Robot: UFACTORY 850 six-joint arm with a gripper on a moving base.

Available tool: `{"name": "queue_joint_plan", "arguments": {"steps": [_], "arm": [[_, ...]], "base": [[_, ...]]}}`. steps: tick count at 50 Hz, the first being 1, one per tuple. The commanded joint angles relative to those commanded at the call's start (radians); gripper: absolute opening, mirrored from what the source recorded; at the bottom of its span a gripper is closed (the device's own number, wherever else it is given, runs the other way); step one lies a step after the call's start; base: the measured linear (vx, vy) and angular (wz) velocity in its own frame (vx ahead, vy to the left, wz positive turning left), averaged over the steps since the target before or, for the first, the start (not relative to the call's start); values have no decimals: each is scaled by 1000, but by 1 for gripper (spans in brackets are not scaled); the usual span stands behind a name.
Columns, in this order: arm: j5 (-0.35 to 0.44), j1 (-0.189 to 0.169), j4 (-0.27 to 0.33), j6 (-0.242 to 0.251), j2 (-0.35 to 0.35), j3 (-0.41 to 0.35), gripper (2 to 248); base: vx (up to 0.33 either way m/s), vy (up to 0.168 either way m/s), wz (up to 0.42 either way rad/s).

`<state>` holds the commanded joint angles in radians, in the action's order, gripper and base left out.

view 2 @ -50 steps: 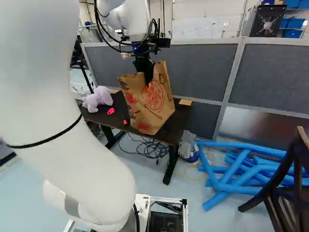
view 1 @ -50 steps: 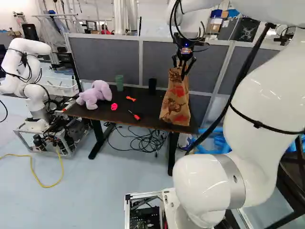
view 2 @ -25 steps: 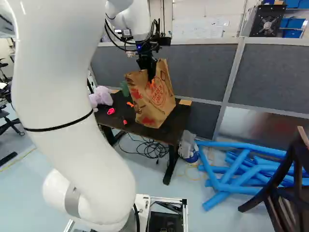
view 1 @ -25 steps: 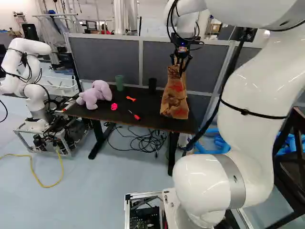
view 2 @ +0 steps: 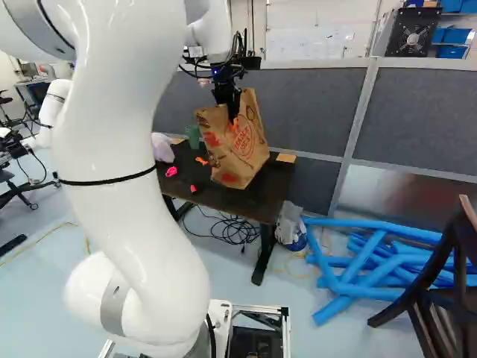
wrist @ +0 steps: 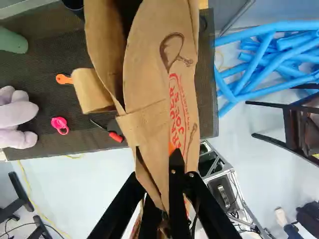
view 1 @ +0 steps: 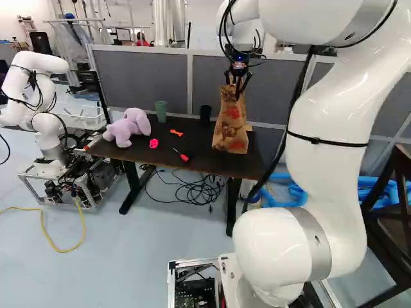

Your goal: Pick up the bag on the ground and place it on the table

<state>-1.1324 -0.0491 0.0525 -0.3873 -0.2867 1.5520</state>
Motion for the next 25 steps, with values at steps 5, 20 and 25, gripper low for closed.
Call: {"name": "queue_joint_plan", "arguments": {"steps": [5, 20, 25], "arm": [[0, 10, 0, 38, -22, 27, 23], [0, 28, 0, 189, -85, 107, 23], [0, 29, 0, 242, -108, 137, 23]], "base": [[0, 0, 0], [0, 0, 0], [0, 0, 0]]}}
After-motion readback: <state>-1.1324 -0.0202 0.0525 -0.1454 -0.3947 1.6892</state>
